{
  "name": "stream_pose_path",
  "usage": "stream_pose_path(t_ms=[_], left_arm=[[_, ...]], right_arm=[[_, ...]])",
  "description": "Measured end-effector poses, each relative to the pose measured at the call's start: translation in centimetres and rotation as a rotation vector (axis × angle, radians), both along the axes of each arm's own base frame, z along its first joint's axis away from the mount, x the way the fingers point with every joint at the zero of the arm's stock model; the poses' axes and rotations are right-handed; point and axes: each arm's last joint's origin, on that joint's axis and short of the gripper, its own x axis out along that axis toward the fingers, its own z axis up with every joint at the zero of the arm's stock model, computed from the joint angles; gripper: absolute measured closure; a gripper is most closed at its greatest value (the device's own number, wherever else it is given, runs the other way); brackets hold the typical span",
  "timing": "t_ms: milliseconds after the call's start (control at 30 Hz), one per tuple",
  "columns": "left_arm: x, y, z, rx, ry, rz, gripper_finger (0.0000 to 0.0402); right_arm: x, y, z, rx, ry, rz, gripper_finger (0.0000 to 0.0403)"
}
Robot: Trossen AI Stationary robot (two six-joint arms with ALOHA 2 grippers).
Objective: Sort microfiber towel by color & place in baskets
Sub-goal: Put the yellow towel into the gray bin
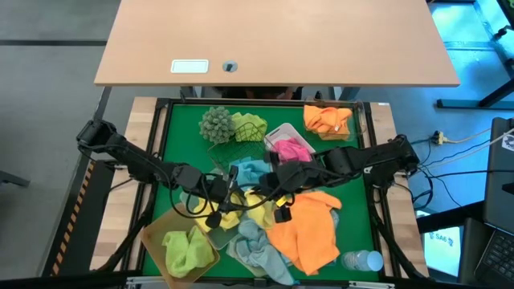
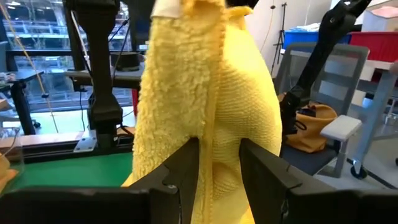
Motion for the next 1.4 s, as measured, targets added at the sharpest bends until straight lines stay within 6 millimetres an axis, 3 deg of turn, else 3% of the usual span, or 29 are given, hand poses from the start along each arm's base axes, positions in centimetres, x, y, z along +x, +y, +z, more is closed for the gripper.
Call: stream_pose_path(t_ms=[733,1100,1400], left_arm=[[0.3,0.8,0.0,-0.034,0.008,0.06,0.0287],[0.7,0.7,1.7,-0.043,-0.026,0.105,0.0205],[0.4,-0.3,1.6,0.143,-0.069,-0.066,0.0202]], right_arm=[[-0.2,0.1,-0.3,0.019,0.044,0.04,0.0398],[-0.2,0.1,-0.3,0.019,0.043,0.04,0.0398],[-0.1,0.1,-0.1,0.012,0.02,0.024,0.0398]])
